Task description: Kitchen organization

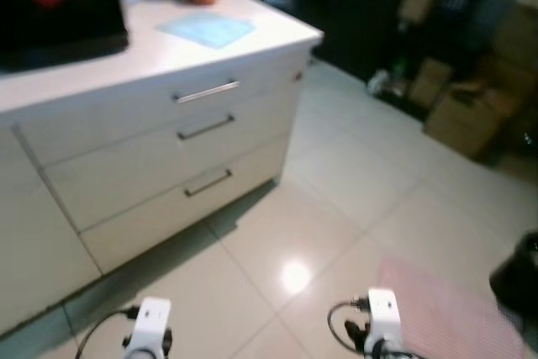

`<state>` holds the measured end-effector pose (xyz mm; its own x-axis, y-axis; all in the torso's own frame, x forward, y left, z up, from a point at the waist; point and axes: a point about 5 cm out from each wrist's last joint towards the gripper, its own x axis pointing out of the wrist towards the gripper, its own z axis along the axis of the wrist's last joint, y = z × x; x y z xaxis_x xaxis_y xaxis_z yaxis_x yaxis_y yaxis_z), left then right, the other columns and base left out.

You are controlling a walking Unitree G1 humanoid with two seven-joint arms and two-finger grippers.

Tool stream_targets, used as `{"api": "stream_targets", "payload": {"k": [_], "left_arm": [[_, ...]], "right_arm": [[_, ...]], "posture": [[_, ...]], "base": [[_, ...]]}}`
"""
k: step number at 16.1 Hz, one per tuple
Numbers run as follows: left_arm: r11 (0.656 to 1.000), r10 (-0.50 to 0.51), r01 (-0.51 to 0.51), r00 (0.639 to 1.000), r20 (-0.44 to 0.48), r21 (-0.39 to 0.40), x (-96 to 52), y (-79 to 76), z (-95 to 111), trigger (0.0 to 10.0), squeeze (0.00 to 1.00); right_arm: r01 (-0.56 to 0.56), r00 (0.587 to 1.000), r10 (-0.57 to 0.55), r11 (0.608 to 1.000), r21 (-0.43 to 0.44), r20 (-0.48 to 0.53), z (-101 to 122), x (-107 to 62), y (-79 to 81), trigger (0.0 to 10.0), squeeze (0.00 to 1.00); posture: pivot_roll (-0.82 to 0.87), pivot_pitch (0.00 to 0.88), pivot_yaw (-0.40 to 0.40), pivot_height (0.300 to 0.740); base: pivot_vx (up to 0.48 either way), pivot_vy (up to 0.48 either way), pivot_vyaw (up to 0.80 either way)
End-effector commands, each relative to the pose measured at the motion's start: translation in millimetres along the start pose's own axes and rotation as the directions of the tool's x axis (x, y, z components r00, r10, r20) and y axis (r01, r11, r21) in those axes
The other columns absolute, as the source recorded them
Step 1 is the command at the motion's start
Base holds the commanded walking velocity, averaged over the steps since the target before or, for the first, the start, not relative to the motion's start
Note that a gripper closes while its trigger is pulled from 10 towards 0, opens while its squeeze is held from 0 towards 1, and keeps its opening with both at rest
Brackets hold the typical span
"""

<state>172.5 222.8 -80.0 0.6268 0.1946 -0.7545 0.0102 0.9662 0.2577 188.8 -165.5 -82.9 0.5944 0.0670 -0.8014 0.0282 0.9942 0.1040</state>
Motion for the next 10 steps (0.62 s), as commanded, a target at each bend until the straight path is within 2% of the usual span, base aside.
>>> {"api": "stream_targets", "payload": {"k": [1, 10], "left_arm": [[1.0, -0.021, 0.021, 1.0, 0.006, -0.007, 0.7, -8.9, 3.8, 10.0, 0.0], [1.0, -0.022, 0.022, 1.0, -0.003, 0.006, 1.0, -7.5, 3.5, 10.0, 0.0]], "right_arm": [[0.03, 0.999, -0.031, 0.999, -0.011, -0.011, -1.2, -1.6, -10.2, 10.0, 0.0], [0.03, 0.999, -0.03, 1.0, -0.009, -0.011, -2.2, -1.5, -8.7, 10.0, 0.0]], "posture": [[0.17, 0.0, -0.042, 0.74], [0.17, 0.0, -0.033, 0.74]], "base": [[0.0, 0.0, -0.8], [0.0, 0.0, -0.8]]}}
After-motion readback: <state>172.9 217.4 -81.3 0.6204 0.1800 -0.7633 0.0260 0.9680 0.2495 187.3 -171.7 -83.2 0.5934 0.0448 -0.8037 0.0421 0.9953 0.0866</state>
